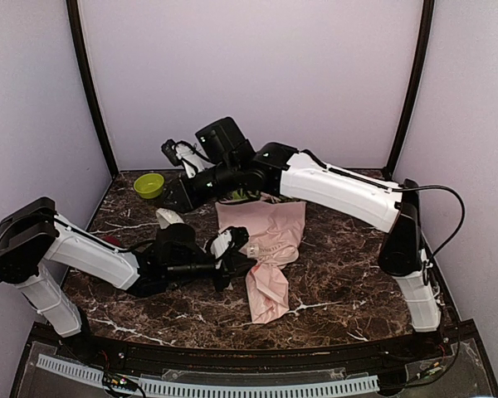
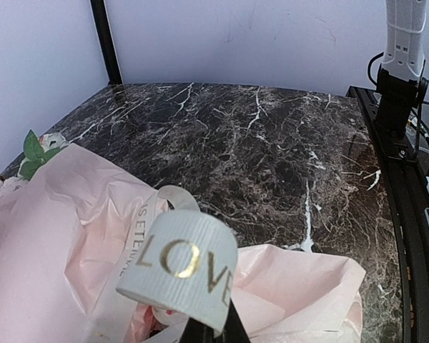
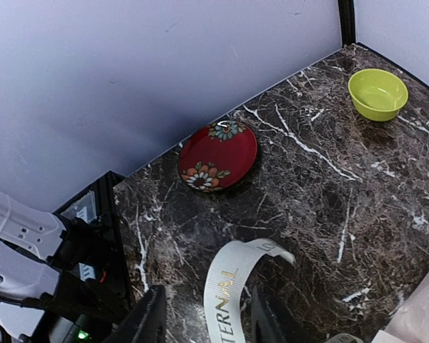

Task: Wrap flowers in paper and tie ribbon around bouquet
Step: Place the right side of the half-tied ribbon at the center of the board, then pass from the left arm to the right

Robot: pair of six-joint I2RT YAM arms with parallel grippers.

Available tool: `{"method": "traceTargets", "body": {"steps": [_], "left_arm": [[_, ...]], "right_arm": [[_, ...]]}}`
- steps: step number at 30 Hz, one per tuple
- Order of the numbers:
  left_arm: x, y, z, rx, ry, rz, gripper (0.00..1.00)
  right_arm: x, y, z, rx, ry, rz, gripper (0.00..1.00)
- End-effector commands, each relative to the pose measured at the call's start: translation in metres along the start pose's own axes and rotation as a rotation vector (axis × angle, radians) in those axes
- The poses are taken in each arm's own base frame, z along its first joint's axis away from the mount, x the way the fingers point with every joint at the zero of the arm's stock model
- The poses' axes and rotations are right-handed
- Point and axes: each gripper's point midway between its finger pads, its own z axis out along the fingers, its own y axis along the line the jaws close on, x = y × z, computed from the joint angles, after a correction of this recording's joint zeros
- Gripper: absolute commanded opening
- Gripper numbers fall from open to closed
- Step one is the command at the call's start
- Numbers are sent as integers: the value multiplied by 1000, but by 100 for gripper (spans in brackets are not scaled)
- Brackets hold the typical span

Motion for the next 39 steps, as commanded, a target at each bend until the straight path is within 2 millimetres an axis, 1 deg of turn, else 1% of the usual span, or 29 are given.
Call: {"method": "traceTargets", "body": {"steps": [1, 2, 5, 6, 8, 11, 12, 13, 14, 15, 16, 17, 19, 21, 24, 26, 28, 32, 34, 36, 39], "left_arm": [[-6, -2, -5, 2, -17, 10, 0], [-6, -2, -5, 2, -19, 6, 0], [-7, -3, -5, 3, -26, -7, 0], [-7, -3, -4, 4, -28, -13, 0], [-10, -3, -5, 4, -41, -23, 0], [-9, -3, -5, 6, -44, -41, 0], [-9, -3, -5, 7, -45, -47, 0], [-8, -3, -4, 6, -43, -52, 0], [-8, -3, -4, 7, -44, -58, 0], [-8, -3, -4, 9, -45, -62, 0], [-8, -3, -4, 11, -49, -64, 0], [-9, -3, -4, 14, -52, -67, 0], [-10, -3, -3, 16, -57, -67, 0], [-10, -3, -3, 15, -59, -68, 0], [-10, -3, -2, 17, -58, -68, 0], [-9, -3, -2, 20, -52, -68, 0], [-9, -3, -2, 18, -50, -69, 0], [-8, -4, -3, 20, -44, -71, 0], [-8, -3, -3, 19, -42, -72, 0], [-8, -4, -3, 19, -43, -71, 0], [-8, -4, -3, 23, -43, -69, 0]], "right_arm": [[-25, 0, -29, 35, -61, -25, 55], [-26, -2, -34, 53, -58, -47, 65], [-35, -11, -62, 86, -70, -86, 97], [-37, -13, -74, 78, -78, -88, 100], [-36, -22, -96, 67, -91, -80, 100], [-21, -36, -131, 68, -122, -95, 100], [-5, -40, -143, 73, -117, -106, 100], [6, -41, -150, 69, -118, -134, 100], [22, -39, -154, 54, -107, -174, 99], [31, -31, -164, 30, -124, -247, 97], [48, -26, -169, -2, -116, -286, 95], [62, -21, -174, -32, -117, -317, 94], [95, -17, -177, -78, -106, -336, 93], [117, -17, -177, -103, -110, -342, 92], [138, -19, -168, -138, -90, -334, 85], [144, -23, -159, -146, -63, -317, 80], [149, -31, -148, -138, -38, -308, 79], [153, -33, -133, -181, -8, -287, 73], [153, -34, -126, -195, 2, -273, 66], [153, -35, -122, -199, 8, -266, 57], [151, -36, -118, -207, -2, -261, 51]]}}
